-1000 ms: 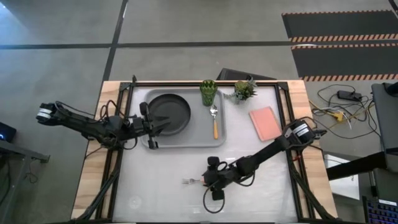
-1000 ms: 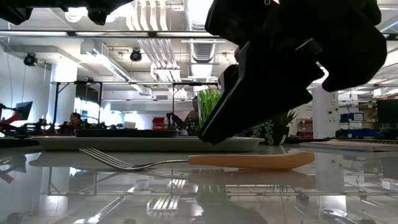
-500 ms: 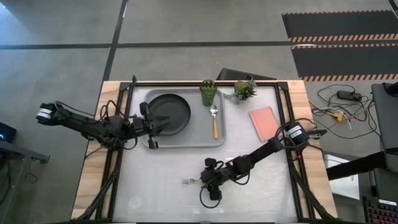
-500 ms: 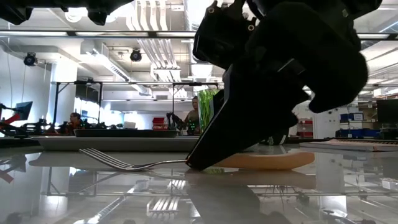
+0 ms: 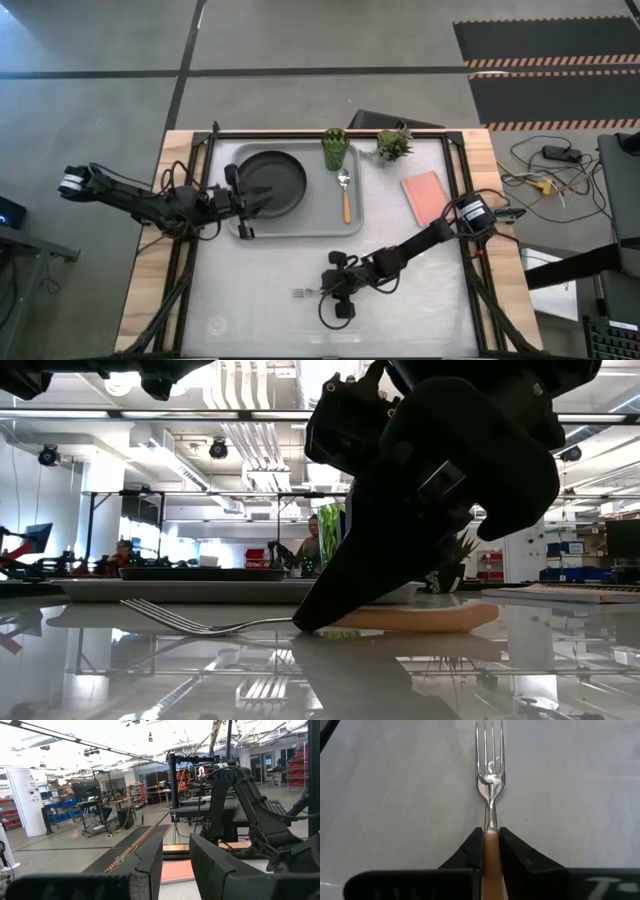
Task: Pick and place plate/cup/fork/spoon on tray
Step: Put the brown fork on the gray serving tray between the brown spoon and black plate
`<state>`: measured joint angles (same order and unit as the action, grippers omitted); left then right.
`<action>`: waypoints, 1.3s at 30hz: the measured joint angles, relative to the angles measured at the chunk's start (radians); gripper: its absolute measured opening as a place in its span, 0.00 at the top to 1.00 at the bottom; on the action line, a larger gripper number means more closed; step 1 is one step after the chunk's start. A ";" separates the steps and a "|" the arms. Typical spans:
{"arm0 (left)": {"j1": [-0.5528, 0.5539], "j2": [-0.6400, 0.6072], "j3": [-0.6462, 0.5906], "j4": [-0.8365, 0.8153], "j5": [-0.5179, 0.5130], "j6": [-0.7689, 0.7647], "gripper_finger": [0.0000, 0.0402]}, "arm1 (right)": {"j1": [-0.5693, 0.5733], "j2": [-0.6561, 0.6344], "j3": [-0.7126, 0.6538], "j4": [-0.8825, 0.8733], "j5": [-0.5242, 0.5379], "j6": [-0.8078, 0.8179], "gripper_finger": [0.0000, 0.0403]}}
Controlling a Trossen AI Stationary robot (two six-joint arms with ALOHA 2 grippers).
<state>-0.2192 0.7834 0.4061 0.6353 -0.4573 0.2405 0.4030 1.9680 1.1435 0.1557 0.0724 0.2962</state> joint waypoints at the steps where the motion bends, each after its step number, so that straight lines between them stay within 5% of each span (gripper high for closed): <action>1: 0.000 0.000 0.000 0.000 0.000 0.000 0.80 | 0.000 -0.005 0.000 -0.003 -0.002 0.000 0.93; 14: 0.000 0.000 0.000 0.000 0.000 0.000 0.80 | -0.073 -0.148 0.022 -0.159 0.088 0.242 0.93; 20: 0.001 0.000 0.000 0.001 0.000 0.000 0.80 | -0.150 -0.178 0.128 -0.460 0.347 0.424 0.93; 25: 0.001 0.000 0.000 0.001 0.000 0.000 0.80 | -0.227 -0.161 0.257 -0.741 0.427 0.570 0.93; 39: 0.001 0.003 0.000 0.000 0.000 0.000 0.80 | -0.346 -0.083 0.234 -0.573 0.592 0.834 0.93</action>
<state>-0.2184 0.7868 0.4061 0.6352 -0.4572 0.2406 0.0574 1.8854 1.3772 -0.4175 0.6644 1.1299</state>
